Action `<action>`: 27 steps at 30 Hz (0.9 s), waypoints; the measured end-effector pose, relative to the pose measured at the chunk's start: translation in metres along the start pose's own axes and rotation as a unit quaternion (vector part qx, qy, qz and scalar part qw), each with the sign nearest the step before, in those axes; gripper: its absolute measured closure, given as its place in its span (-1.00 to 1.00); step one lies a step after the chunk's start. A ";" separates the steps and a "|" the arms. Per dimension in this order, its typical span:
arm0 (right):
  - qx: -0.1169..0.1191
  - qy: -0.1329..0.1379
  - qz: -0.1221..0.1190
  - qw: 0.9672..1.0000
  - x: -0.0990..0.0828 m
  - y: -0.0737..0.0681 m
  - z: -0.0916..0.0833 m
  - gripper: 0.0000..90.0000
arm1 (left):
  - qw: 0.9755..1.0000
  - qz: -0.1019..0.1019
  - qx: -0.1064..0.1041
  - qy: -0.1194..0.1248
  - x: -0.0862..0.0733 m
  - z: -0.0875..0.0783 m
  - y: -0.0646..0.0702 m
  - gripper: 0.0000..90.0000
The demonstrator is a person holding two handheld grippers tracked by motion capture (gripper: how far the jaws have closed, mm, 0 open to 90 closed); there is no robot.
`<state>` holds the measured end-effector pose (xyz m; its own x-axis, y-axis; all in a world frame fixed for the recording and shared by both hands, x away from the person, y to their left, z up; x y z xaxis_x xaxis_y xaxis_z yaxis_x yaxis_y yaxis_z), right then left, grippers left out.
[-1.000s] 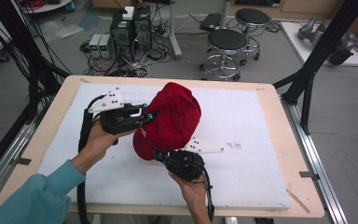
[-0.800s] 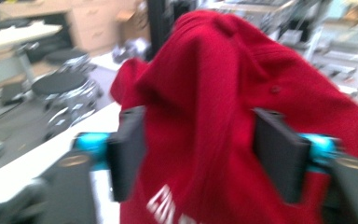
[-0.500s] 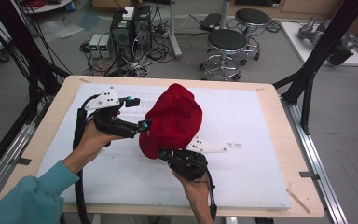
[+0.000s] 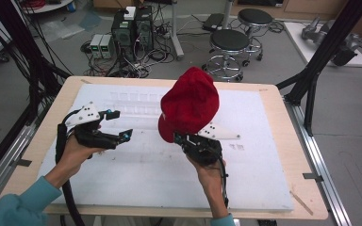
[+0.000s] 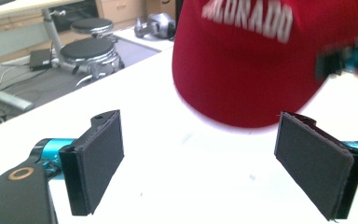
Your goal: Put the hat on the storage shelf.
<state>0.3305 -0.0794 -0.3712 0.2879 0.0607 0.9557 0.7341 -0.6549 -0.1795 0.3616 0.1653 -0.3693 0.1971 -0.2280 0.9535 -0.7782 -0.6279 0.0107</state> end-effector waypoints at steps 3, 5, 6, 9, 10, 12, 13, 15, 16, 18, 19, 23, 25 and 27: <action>-0.013 -0.002 -0.002 1.000 0.007 0.012 0.002 0.90 | 1.000 -0.005 0.016 -0.003 -0.017 -0.006 -0.006 -0.65; -0.023 -0.007 -0.013 1.000 0.012 0.021 0.004 0.90 | 1.000 -0.005 0.024 -0.005 -0.027 -0.009 -0.008 -0.65; -0.027 -0.010 -0.013 0.999 0.014 0.023 0.005 0.90 | 1.000 -0.002 0.029 -0.006 -0.031 -0.011 -0.009 -0.65; -0.036 -0.013 -0.022 0.999 0.021 0.035 0.009 0.90 | 0.999 0.001 0.037 -0.009 -0.045 -0.017 -0.010 -0.65; -0.038 -0.015 -0.024 0.999 0.023 0.039 0.011 0.90 | 0.999 0.002 0.039 -0.008 -0.049 -0.018 -0.010 -0.65; -0.040 -0.018 -0.025 0.999 0.026 0.046 0.014 0.90 | 0.999 0.006 0.046 -0.006 -0.058 -0.022 -0.010 -0.65; -0.042 -0.018 -0.025 0.999 0.026 0.049 0.015 0.90 | 0.999 0.008 0.049 -0.007 -0.065 -0.023 -0.010 -0.65; -0.045 -0.022 -0.024 0.998 0.027 0.055 0.018 0.90 | 0.998 0.007 0.055 -0.009 -0.073 -0.025 -0.011 -0.65; -0.047 -0.022 -0.028 0.998 0.028 0.059 0.021 0.90 | 0.998 0.005 0.057 -0.010 -0.077 -0.027 -0.012 -0.65; -0.052 -0.027 -0.028 0.998 0.026 0.065 0.025 0.90 | 0.998 -0.001 0.062 -0.010 -0.084 -0.029 -0.013 -0.65; -0.054 -0.032 -0.029 0.998 0.025 0.068 0.028 0.90 | 0.998 -0.006 0.065 -0.007 -0.086 -0.030 -0.014 -0.65; -0.060 -0.039 -0.023 0.997 0.025 0.081 0.038 0.90 | 0.997 -0.012 0.072 0.000 -0.094 -0.035 -0.015 -0.65; -0.064 -0.045 -0.022 0.997 0.026 0.087 0.041 0.90 | 0.997 -0.013 0.074 -0.001 -0.098 -0.036 -0.016 -0.65; -0.067 -0.048 -0.025 0.996 0.028 0.092 0.044 0.90 | 0.997 -0.018 0.078 0.001 -0.101 -0.038 -0.016 -0.65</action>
<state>0.4330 -0.1046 -0.3707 0.3146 0.1627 0.9352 0.6626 -0.7431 -0.0936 0.3317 0.2266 -0.4545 0.2212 -0.2025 0.9540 -0.6693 -0.7430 -0.0025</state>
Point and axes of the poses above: each handheld gripper's, and its own axes: z roughly forward along the jaws, x roughly out of its top, y roughly to its right, the point moved 7 cm from there along z, roughly forward along the jaws, and after that the axes turned 1 degree about x, right-handed, at the moved point
